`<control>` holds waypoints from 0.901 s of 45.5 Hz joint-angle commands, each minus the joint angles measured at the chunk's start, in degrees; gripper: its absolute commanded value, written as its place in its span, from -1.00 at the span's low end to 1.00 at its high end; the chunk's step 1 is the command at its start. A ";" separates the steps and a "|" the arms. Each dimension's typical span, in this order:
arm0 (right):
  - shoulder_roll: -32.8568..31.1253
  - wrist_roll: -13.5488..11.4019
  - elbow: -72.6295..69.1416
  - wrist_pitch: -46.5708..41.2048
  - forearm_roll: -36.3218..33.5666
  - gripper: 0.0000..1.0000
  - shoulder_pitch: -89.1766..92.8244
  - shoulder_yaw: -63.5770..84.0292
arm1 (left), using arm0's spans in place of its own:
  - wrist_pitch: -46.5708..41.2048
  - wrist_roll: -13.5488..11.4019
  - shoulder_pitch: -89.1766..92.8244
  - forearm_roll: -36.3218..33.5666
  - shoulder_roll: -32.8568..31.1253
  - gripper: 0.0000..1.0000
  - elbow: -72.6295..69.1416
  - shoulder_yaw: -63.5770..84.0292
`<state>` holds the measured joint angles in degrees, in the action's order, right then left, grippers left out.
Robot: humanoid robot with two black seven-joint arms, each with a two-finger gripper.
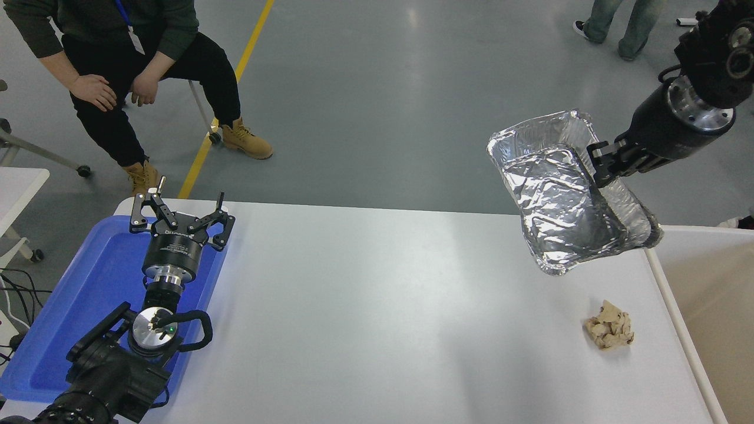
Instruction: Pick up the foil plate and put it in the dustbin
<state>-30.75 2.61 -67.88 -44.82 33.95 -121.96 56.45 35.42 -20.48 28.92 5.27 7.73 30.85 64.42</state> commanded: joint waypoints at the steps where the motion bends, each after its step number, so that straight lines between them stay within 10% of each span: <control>1: -1.94 -0.15 1.61 -0.18 0.59 -1.00 1.28 0.24 | 0.00 0.00 0.00 0.00 0.00 1.00 0.00 -0.08; 25: -11.08 -0.15 30.78 -0.18 0.51 -1.00 25.70 0.06 | 0.00 0.00 0.00 0.00 0.00 1.00 0.00 0.01; 41: -10.82 -0.32 53.28 15.90 -0.81 -1.00 50.67 -1.16 | 0.00 0.00 0.00 0.00 0.00 1.00 0.00 -0.08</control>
<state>-41.33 2.36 -29.56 -36.96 33.99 -86.98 56.30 35.42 -20.48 28.91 5.26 7.71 30.85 64.38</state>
